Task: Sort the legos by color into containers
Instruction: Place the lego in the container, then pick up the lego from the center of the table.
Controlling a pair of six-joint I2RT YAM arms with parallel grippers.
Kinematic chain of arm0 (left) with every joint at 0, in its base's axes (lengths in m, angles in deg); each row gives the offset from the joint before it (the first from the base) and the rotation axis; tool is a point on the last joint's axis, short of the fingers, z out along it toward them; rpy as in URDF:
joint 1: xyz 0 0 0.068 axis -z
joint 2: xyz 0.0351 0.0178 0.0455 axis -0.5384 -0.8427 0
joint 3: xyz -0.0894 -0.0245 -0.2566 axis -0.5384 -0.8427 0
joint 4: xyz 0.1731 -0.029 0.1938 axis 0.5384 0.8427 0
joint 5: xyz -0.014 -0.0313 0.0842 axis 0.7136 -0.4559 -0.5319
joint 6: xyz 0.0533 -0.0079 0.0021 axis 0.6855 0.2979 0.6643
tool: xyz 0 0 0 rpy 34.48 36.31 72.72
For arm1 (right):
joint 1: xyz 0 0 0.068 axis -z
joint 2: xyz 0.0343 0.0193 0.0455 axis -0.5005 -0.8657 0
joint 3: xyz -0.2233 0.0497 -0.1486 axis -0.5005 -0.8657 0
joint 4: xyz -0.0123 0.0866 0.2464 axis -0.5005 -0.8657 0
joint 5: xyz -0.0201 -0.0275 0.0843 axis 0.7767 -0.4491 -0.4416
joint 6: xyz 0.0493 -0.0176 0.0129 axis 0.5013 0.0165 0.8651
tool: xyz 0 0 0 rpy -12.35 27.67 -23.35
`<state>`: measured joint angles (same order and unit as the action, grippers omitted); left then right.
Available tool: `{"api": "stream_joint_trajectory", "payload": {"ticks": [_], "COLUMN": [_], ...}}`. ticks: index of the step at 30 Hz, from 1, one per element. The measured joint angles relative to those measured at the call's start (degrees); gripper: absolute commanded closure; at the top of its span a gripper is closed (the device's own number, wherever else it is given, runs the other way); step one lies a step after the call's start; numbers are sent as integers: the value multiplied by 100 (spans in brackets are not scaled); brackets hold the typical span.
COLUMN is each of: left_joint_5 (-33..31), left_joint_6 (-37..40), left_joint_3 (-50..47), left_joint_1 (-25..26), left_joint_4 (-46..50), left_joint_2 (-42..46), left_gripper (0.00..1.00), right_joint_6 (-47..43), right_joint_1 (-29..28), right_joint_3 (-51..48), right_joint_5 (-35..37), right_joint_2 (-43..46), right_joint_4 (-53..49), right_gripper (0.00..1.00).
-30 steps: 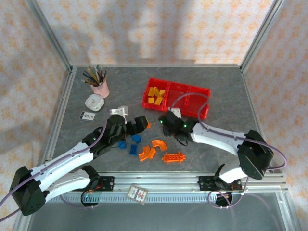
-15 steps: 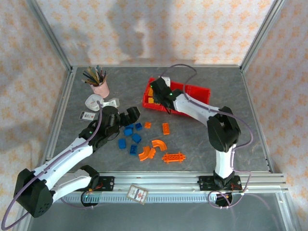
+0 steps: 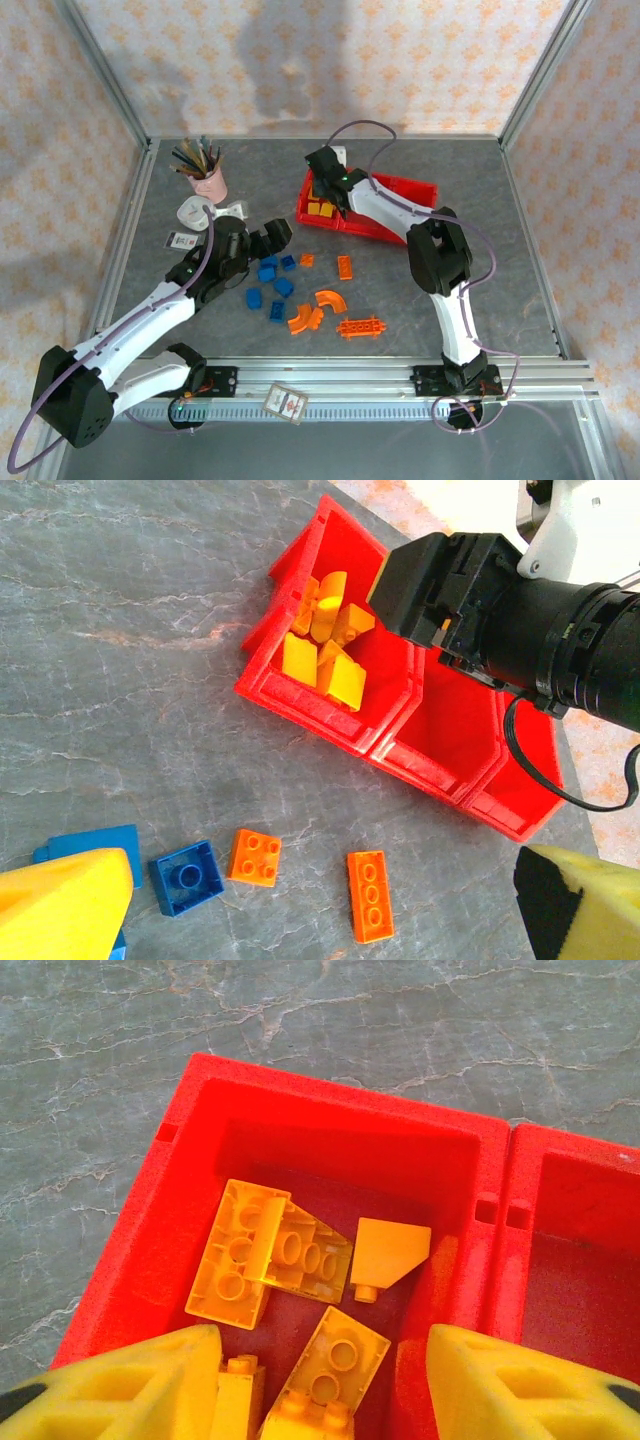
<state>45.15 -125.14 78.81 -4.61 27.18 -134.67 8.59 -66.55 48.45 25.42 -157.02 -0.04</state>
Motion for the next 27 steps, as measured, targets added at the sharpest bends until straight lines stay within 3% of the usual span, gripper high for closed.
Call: {"api": "stream_joint_trajectory", "payload": {"ticks": [15, 27], "left_joint_5": [313, 208], "left_joint_6": [81, -216], "left_joint_3": [0, -452], "left_joint_1": [52, 846], "left_joint_4": [13, 7], "left_joint_2": [153, 442], "left_gripper": [1, 1], "right_joint_6": [247, 1172], "right_joint_1": [-326, -984], "right_joint_3": [-2629, -4524], "right_joint_5": [-568, -518], "right_joint_2": [2505, 3445], "right_joint_4": [420, 629], "right_gripper": [29, 21]}}
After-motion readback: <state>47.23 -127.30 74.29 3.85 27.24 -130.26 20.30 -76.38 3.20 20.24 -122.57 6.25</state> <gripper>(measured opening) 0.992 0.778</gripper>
